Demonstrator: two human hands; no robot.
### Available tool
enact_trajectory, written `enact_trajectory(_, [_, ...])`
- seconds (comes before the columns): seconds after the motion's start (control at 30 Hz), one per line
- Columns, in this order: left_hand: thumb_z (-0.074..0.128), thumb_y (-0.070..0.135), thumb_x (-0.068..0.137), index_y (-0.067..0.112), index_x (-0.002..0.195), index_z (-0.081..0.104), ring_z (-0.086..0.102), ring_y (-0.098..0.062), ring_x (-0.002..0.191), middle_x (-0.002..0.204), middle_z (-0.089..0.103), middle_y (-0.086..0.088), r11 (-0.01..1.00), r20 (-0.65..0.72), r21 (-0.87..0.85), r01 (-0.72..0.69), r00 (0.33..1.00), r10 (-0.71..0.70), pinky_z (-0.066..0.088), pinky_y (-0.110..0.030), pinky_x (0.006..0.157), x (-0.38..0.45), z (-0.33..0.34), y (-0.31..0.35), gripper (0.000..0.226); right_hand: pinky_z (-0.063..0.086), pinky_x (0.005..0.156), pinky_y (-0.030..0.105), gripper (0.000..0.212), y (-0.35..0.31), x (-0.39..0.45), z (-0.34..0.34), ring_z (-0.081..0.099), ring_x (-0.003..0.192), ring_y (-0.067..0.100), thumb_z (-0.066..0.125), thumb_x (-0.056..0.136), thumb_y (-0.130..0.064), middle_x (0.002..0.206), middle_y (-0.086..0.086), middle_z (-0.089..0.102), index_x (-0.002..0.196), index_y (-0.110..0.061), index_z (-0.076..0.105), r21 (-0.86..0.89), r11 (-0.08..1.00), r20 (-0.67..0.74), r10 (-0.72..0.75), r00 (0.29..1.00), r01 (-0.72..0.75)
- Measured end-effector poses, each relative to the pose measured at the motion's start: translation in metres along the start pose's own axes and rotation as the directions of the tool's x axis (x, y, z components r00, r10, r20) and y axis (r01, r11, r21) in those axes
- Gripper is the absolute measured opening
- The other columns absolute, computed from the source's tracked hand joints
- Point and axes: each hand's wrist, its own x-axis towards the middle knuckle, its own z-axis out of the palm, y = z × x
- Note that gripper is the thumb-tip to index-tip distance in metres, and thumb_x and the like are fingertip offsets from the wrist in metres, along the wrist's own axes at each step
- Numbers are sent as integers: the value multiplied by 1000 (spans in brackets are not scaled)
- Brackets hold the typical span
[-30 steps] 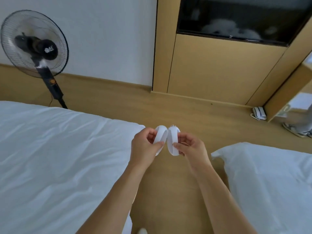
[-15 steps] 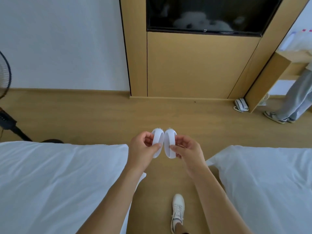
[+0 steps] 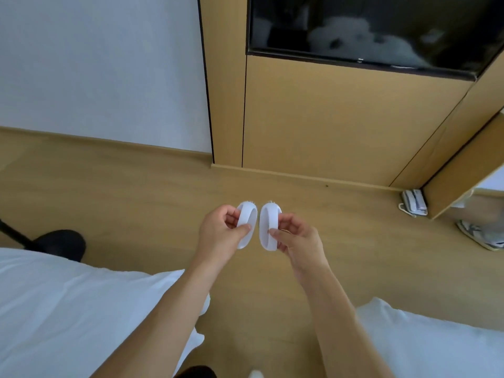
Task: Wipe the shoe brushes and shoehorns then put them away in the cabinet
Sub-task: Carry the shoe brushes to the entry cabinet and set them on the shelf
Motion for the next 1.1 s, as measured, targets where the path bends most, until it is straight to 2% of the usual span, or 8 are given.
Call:
enact_trajectory(0.1, [76, 15, 76, 21, 81, 65, 59, 1, 59, 78, 69, 4, 1000, -14, -2, 24, 1000, -24, 44, -12, 50, 44, 16, 4, 13, 52, 80, 42, 23, -7, 43, -4, 67, 82, 20, 69, 84, 2, 91, 2, 75, 102, -12, 71, 13, 1000, 11, 19, 1000, -19])
enact_trajectory(0.3, [76, 16, 73, 19, 79, 65, 56, -4, 57, 76, 68, 0, 998, -44, -39, 56, 997, -57, 43, -22, 55, 141, 31, 4, 13, 53, 80, 42, 24, -20, 140, 12, 67, 83, 21, 67, 85, 5, 97, 8, 74, 105, -9, 70, -7, 999, 18, 43, 999, -43])
enact_trajectory(0.47, [76, 14, 74, 18, 79, 65, 56, -2, 55, 73, 67, 3, 995, -39, -81, 53, 998, -57, 42, -14, 50, 245, 22, 10, 13, 53, 80, 42, 24, -45, 237, 47, 67, 81, 20, 67, 85, 5, 94, 5, 74, 103, -9, 70, -38, 999, 14, 28, 1000, -27])
enact_trajectory(0.6, [77, 17, 75, 20, 78, 65, 58, -4, 58, 70, 66, 6, 992, -30, -108, 63, 997, -67, 44, -18, 53, 328, -7, 21, 13, 52, 79, 41, 24, -69, 313, 92, 66, 81, 22, 67, 84, 5, 86, -1, 73, 100, -12, 71, -49, 998, 37, 34, 999, -32])
enact_trajectory(0.73, [76, 15, 76, 18, 82, 66, 64, -15, 69, 81, 70, -4, 989, -39, -132, 65, 997, -71, 56, -39, 67, 406, -46, 26, 12, 51, 79, 42, 23, -90, 389, 151, 65, 82, 22, 67, 85, 5, 88, 1, 73, 101, -10, 71, -59, 998, 80, 23, 997, -19])
enact_trajectory(0.83, [75, 15, 78, 17, 84, 66, 68, -26, 78, 84, 71, -7, 989, -97, -130, 75, 991, -88, 57, -47, 75, 451, -79, 25, 11, 50, 79, 41, 23, -102, 436, 196, 65, 83, 23, 67, 85, 5, 91, 3, 72, 104, -9, 70, -68, 998, 122, 20, 992, -12])
enact_trajectory(1.0, [74, 11, 79, 14, 83, 66, 65, -20, 71, 78, 70, -6, 984, -223, -157, 84, 968, -118, 57, -48, 73, 514, -137, 16, 8, 53, 86, 45, 24, -112, 506, 273, 66, 88, 23, 68, 86, 3, 95, 4, 73, 106, -10, 70, -80, 997, 255, 41, 966, -21])
enact_trajectory(1.1, [74, 9, 80, 11, 85, 66, 66, -21, 72, 81, 71, -9, 979, -309, -175, 108, 938, -159, 57, -46, 72, 546, -171, 5, 9, 53, 84, 43, 24, -110, 544, 323, 67, 88, 22, 68, 86, 3, 95, 3, 74, 105, -11, 70, -90, 996, 354, 57, 934, -27])
